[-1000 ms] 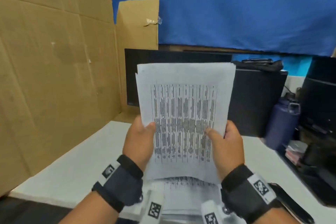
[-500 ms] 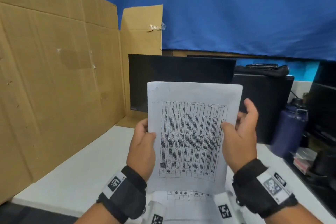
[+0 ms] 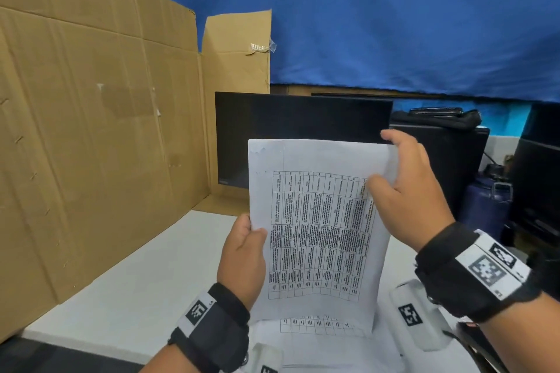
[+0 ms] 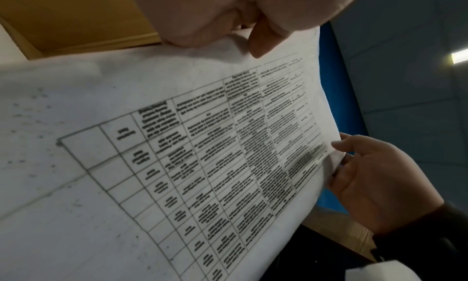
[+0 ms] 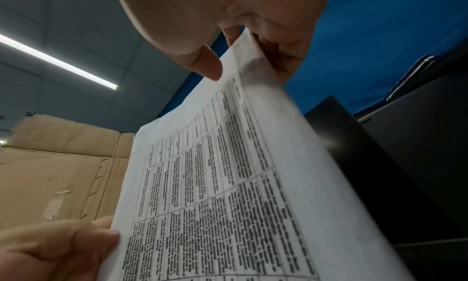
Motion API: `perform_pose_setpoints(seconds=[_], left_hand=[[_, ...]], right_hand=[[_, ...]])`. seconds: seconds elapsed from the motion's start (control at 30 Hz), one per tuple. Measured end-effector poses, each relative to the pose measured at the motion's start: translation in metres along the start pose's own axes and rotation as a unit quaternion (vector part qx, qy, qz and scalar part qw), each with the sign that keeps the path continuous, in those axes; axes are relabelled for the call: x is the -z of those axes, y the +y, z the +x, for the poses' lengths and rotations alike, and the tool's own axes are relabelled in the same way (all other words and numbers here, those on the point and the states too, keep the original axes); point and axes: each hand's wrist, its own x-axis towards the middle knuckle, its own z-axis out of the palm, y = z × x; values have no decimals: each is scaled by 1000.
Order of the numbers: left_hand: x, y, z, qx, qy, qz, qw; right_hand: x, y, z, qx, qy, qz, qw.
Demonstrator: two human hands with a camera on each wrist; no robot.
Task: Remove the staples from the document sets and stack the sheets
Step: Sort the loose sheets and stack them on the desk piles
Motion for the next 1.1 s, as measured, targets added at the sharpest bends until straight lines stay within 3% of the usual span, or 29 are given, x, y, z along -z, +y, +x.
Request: perform_pose_setpoints(seconds=[0.17,0.3,0.43,0.7,0.83,0.97,1.1], left_hand=[[-1,-6,-4,9,2,25,1000],[-2,-10,-6,36,-10,7,999],[-2,-19,-6,66,-11,20,998],[-2,-26,-7,60,1,39,997],[-3,-27,-9,69,-18,34,997],[-3,-26,-6,24,17,63,998],[1,-24,-8,35,7,32,999]], right_hand=[[0,2,-3,-25,-33,66,997],[-3,3,-4,-63,-10,117,991],[-17,15,-11,-165,3,229,959],[-57,36,-58,-283,-49,274,918],[-63,35,-61,-295,-55,266,916],[-59,33,-56,-277,-37,281,918],[-58,40,-62,-274,-22,300,914]])
